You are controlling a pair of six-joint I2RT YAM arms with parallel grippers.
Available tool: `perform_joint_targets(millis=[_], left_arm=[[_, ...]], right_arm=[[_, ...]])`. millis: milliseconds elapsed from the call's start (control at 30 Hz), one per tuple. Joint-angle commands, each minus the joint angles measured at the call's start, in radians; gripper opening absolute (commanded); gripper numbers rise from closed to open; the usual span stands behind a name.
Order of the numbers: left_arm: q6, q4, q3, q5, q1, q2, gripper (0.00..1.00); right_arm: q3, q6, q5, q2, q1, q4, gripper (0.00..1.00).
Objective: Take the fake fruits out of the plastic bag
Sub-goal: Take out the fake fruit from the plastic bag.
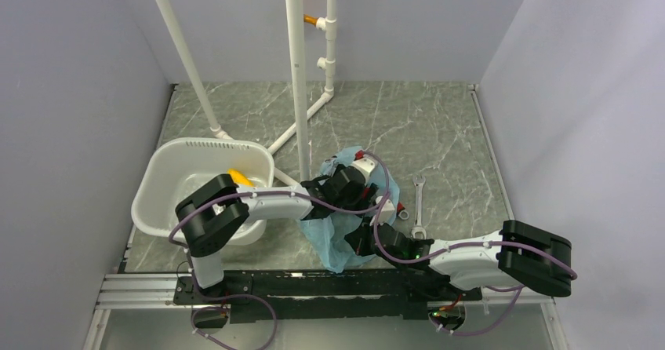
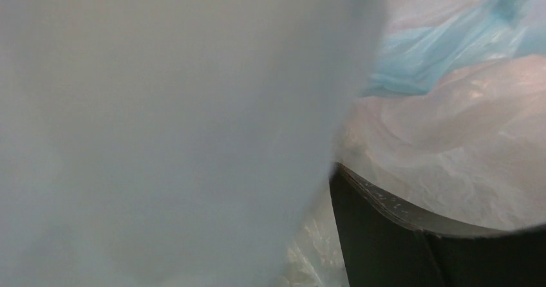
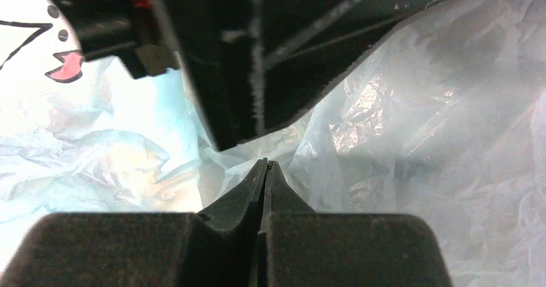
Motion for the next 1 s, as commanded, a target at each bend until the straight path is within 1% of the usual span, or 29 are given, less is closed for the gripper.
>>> perform_joint_targets(millis=[0,100,267,333,500,600,733,833,967], left_arm=[[0.038,0.034,0.045,0.011,0.008,0.029,0.81],[0.051,0.047,0.042,0.03,0.017,0.038,0.77],[0.065,0.022,0.041,0.04,0.024,0.02,0.57],[0.067,0.015,0.028,0.05,0.024,-0.01,0.5],[0.052,-0.018,-0.027,0.076,0.024,-0.116,0.37],[0.031,-0.055,-0.06,0.118,0.024,-0.182,0.34],[-0.012,-0.105,-0.088,0.174,0.024,-0.27,0.26],[-0.034,-0.1,-0.125,0.244,0.024,-0.343,0.24],[-0.053,-0.079,-0.179,0.374,0.024,-0.44,0.23]], right_arm=[[0.001,0.007,0.0,-0.009,0.003,0.048,0.01],[0.002,0.005,-0.002,-0.006,0.003,0.049,0.0],[0.007,0.005,-0.002,-0.001,0.003,0.045,0.0],[0.007,0.005,0.0,0.0,0.004,0.045,0.01],[0.011,0.004,-0.001,0.005,0.004,0.044,0.0],[0.01,0.006,0.0,0.005,0.003,0.044,0.0],[0.007,0.008,0.003,0.0,0.004,0.043,0.0],[0.002,0.013,0.004,-0.004,0.004,0.045,0.0],[-0.002,0.017,0.006,-0.007,0.002,0.045,0.0]])
